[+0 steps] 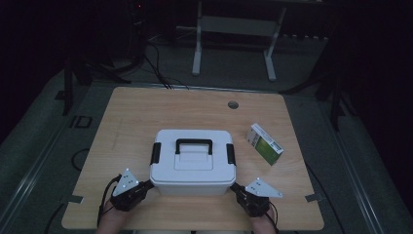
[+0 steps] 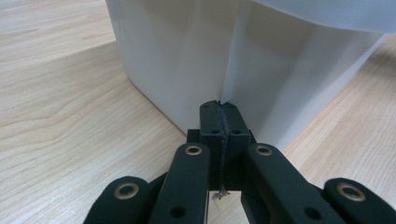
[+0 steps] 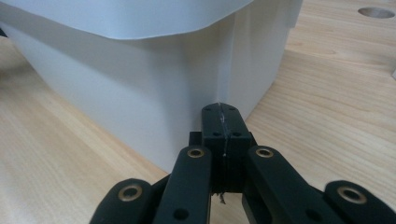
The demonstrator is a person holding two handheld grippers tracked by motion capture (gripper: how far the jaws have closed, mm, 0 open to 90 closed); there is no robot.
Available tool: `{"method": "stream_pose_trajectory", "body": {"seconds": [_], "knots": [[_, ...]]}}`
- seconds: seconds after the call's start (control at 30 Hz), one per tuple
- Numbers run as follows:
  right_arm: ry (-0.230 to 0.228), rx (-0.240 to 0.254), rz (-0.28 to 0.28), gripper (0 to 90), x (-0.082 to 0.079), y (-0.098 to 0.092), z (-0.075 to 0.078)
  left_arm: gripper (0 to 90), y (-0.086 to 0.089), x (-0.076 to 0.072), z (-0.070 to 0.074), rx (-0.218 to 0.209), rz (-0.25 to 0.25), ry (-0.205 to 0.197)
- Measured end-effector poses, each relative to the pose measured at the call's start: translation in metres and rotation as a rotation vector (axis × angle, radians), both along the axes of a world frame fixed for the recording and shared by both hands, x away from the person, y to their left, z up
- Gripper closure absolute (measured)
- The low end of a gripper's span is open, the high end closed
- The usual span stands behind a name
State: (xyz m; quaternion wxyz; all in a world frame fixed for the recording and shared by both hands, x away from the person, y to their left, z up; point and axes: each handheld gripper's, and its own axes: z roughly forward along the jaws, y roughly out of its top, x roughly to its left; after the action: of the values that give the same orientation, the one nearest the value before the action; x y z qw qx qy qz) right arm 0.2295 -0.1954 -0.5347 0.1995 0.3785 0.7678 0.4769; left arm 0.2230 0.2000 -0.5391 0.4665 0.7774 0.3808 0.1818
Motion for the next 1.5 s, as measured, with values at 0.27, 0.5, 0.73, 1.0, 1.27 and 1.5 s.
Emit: {"method": "stream_pose_trajectory", "body": {"seconds": [0.27, 0.5, 0.73, 1.0, 1.27, 1.5], "knots": [[0.001, 0.000, 0.018, 90.0, -0.003, -0.002, 0.000, 89.6, 0.001, -0.003, 0.000, 0.005, -0.016, 0.000], [0.005, 0.014, 0.031, 90.0, -0.005, -0.005, -0.001, 89.6, 0.002, -0.006, -0.001, -0.010, -0.030, 0.005], [0.000, 0.004, 0.032, 90.0, -0.003, -0.004, -0.002, 89.2, 0.005, -0.003, -0.002, -0.020, -0.044, 0.008], [0.050, -0.004, 0.009, 90.0, 0.008, -0.006, -0.012, 77.8, 0.012, 0.005, -0.005, -0.037, -0.035, 0.034], [-0.058, 0.006, -0.082, 67.3, 0.014, -0.036, -0.003, 65.1, 0.024, 0.013, -0.011, -0.077, -0.042, 0.136], [-0.066, 0.069, -0.106, 30.7, 0.022, -0.059, -0.006, 41.9, 0.032, 0.016, -0.013, -0.064, -0.047, 0.165]]}}
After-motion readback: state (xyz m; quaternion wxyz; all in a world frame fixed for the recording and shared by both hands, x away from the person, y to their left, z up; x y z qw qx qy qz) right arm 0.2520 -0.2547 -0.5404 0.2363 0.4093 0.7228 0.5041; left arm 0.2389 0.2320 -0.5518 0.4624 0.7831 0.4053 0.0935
